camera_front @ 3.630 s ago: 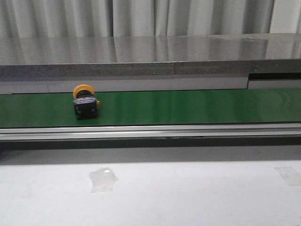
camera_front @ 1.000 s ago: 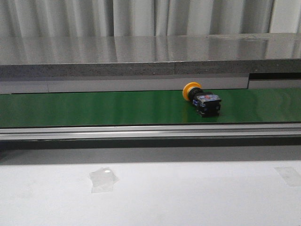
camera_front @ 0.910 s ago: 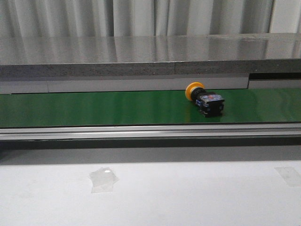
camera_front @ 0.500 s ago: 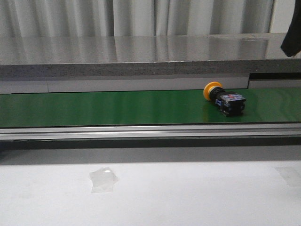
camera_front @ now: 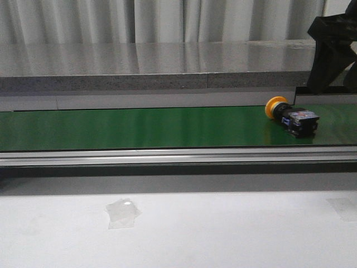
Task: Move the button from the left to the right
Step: 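Lower the right gripper onto the button and close on it, then lift the held button and lower it into the green tray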
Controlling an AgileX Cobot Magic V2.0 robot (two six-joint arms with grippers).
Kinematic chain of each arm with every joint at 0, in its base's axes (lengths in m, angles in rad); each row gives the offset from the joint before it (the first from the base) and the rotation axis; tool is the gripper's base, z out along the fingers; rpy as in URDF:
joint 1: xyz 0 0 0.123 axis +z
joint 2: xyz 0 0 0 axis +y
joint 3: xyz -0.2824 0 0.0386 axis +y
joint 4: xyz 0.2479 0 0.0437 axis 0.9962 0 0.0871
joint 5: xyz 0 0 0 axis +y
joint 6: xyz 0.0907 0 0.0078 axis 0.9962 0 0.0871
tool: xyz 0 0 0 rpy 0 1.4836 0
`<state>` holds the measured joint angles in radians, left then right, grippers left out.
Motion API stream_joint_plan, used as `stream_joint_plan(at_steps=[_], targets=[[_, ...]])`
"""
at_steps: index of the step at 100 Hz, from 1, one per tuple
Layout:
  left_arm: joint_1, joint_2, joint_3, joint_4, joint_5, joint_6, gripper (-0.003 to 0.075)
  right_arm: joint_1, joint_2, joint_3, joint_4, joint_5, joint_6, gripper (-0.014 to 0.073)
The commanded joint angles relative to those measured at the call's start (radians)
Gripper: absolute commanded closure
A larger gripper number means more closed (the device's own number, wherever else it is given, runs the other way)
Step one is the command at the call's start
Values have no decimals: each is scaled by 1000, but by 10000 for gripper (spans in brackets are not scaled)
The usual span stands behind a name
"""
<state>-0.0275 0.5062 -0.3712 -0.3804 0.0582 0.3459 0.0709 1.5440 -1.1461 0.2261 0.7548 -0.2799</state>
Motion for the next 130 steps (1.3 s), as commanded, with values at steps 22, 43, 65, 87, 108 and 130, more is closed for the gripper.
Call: stream_joint_plan(at_steps=[22,43,65,87,108,130], targets=[[-7,3,-29,-12,-80,-2,740,4,22,-36,15,-56,-45,91],[-7,3,-29,-12,-80,-2,740,4,69,-36,8,-73,-46,91],[-7,3,-29,-12,-80,-2,740,4,116,-36,8,-56,-43,188],[-7,3,-29,-12,-80,-2,740,3,116,-36,8,-54,-43,382],[-7,3,-29,-12,-80,-2,740,3,107,-82,8,13,-43,400],[-7,3,-29,-12,-80,-2,740,-10,64,-222,-6,87,-43,400]])
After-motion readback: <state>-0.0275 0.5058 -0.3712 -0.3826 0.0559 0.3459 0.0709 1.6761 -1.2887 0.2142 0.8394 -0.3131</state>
